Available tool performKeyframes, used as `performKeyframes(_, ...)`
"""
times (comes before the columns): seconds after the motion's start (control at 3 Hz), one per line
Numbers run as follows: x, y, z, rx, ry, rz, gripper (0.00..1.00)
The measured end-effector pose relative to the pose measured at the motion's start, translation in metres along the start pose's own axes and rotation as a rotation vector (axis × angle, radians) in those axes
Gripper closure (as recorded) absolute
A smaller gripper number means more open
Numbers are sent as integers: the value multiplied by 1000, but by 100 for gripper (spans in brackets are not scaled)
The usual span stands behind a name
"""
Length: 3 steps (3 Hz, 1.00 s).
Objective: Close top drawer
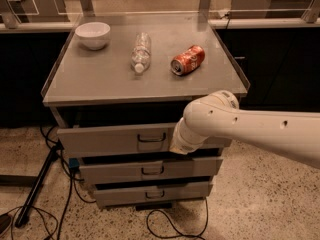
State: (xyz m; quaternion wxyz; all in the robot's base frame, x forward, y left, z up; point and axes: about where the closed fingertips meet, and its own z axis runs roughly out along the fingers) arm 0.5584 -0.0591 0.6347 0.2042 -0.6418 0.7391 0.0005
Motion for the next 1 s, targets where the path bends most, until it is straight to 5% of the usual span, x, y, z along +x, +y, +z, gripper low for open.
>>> performKeyframes(0.33, 0, 0, 0, 0, 0, 0, 12)
performKeyframes(0.67, 0, 0, 0, 0, 0, 0, 0)
performKeyframes(1.0, 0, 0, 0, 0, 0, 0, 0)
